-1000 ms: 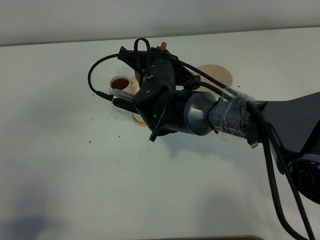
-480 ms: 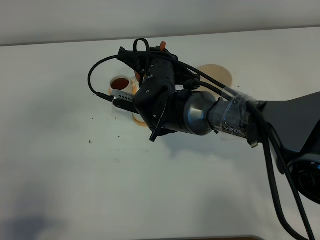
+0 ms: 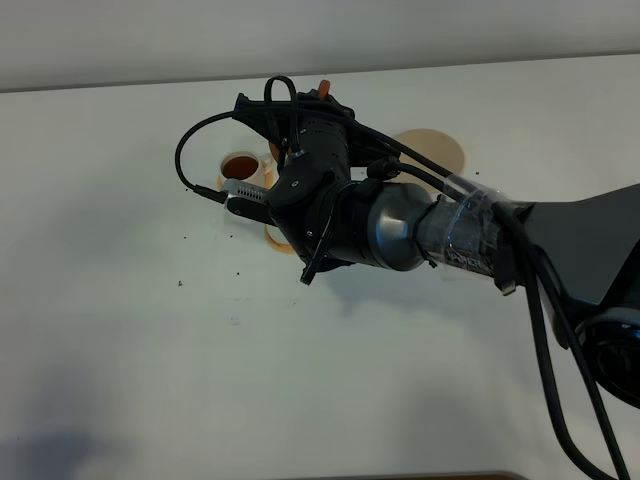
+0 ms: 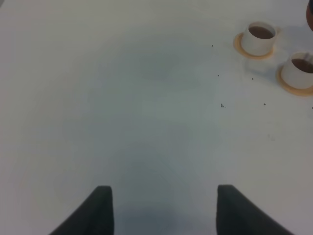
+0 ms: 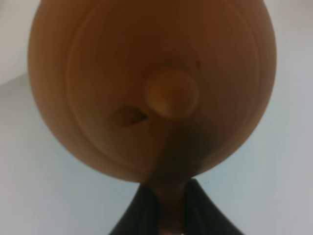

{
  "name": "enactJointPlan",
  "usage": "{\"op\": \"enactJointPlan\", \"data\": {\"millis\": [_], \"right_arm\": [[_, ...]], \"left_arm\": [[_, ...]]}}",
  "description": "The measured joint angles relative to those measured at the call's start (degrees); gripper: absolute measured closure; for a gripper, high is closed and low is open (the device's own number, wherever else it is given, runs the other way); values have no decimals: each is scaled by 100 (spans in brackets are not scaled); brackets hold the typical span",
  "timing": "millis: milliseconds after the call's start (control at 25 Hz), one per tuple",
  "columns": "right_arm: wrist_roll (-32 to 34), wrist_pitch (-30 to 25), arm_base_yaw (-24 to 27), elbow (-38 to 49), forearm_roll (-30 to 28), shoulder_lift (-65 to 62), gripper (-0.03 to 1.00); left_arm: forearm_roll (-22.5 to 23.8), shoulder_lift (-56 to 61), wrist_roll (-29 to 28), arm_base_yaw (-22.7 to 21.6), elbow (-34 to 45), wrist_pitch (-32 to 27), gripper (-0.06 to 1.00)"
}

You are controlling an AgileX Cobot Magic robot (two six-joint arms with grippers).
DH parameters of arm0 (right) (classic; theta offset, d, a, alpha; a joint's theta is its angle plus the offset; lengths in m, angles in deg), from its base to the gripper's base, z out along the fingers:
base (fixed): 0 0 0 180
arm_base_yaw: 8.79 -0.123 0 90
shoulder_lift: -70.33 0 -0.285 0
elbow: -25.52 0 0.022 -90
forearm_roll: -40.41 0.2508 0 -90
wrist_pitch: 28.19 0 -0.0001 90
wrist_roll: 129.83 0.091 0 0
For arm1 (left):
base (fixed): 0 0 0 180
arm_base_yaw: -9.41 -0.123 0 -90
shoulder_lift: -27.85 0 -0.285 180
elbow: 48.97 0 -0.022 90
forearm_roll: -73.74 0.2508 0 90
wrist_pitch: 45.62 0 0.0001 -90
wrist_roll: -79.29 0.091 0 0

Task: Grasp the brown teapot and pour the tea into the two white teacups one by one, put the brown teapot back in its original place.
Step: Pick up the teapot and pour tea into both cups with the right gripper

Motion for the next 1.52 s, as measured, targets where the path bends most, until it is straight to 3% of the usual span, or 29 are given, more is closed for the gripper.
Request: {"op": "enactJointPlan", "data": {"millis": [440,560,920,1520], "right_arm": [[0,-10,0,0,4,0,87],[57,-25,0,0,230,0,87],[942,-661,0,0,1353,-46,87],[2292,-2303,0,-150,4405,-1113,87]], "left_arm": [[0,0,0,0,0,0,47],[0,0,0,0,0,0,47],[0,0,0,0,0,0,47],[0,0,0,0,0,0,47]]}}
